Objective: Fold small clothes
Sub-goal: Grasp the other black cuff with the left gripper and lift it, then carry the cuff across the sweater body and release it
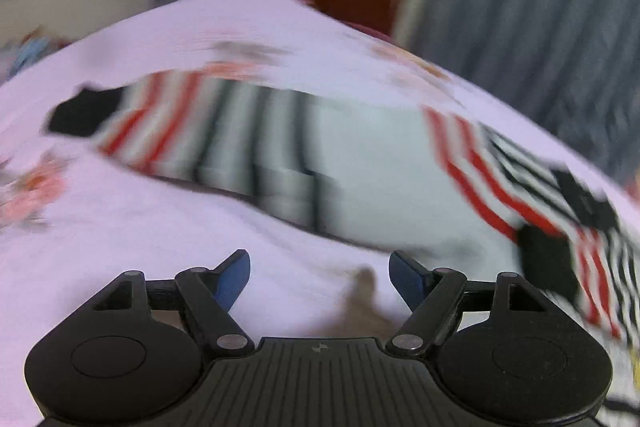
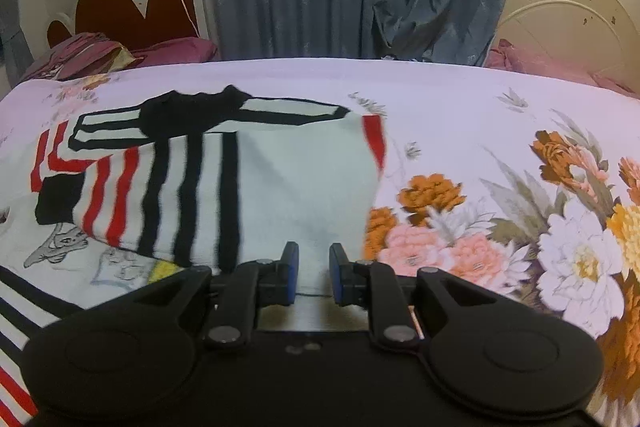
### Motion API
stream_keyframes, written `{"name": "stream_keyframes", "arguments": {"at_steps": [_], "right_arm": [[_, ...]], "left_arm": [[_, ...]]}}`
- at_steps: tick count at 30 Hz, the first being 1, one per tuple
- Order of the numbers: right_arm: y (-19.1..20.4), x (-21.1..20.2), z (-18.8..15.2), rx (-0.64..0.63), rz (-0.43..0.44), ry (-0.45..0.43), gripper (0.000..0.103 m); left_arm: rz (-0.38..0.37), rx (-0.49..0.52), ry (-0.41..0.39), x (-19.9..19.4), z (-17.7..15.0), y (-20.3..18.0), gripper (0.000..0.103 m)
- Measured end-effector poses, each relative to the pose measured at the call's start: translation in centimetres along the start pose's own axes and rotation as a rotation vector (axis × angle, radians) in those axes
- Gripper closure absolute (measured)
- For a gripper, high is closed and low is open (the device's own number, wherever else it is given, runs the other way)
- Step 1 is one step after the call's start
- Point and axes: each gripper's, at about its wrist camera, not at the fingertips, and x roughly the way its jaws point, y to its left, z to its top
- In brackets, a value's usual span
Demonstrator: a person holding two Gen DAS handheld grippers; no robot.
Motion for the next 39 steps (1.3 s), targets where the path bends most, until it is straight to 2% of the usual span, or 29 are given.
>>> {"name": "stream_keyframes", "arguments": {"at_steps": [4,8,14,22,25,28,30,31,32,33,36,39], "right_arm": [[2.9,0.8,0.2,0.026,-0.027,0.012,0.086],[5.9,1.6,0.9,0.047,-0.046,0.016,0.086],[9.5,1.9,1.7,0.062,-0.059,0.012,0.086],[11.0,2.2,2.4,0.055,-0.092,0.024,0.086],[11.0,2.2,2.3,0.056,-0.099,0.026,0.086],[10.7,2.1,2.0,0.061,-0.099,0.031,0.086],[10.2,2.1,1.9,0.073,-0.095,0.033,0.086],[9.9,2.1,1.8,0.077,-0.092,0.034,0.086],[9.6,2.2,1.7,0.08,-0.089,0.036,0.086],[9.4,2.3,1.6,0.08,-0.085,0.037,0.086],[8.7,2.9,1.4,0.077,-0.069,0.044,0.086],[7.9,3.5,1.4,0.087,-0.045,0.042,0.086]], "left_arm": [[0.007,-0.121,-0.008,1.2,2.6,7.1,0.027],[-0.014,-0.147,-0.014,2.6,4.7,11.0,0.031],[-0.049,-0.15,-0.028,4.1,6.4,13.3,0.031],[-0.084,-0.182,-0.069,5.2,6.8,14.3,0.032],[-0.063,-0.213,-0.085,5.3,6.9,14.4,0.043],[-0.069,-0.314,-0.097,5.3,6.8,15.3,0.054],[-0.065,-0.37,-0.104,5.3,6.7,15.8,0.082],[-0.064,-0.382,-0.103,5.4,6.7,15.9,0.091],[-0.063,-0.379,-0.102,5.5,6.7,15.8,0.098],[-0.062,-0.358,-0.104,5.4,6.9,15.3,0.098],[-0.11,-0.213,-0.161,3.5,7.7,11.7,0.098],[-0.178,-0.038,-0.185,2.1,8.4,5.7,0.098]]}}
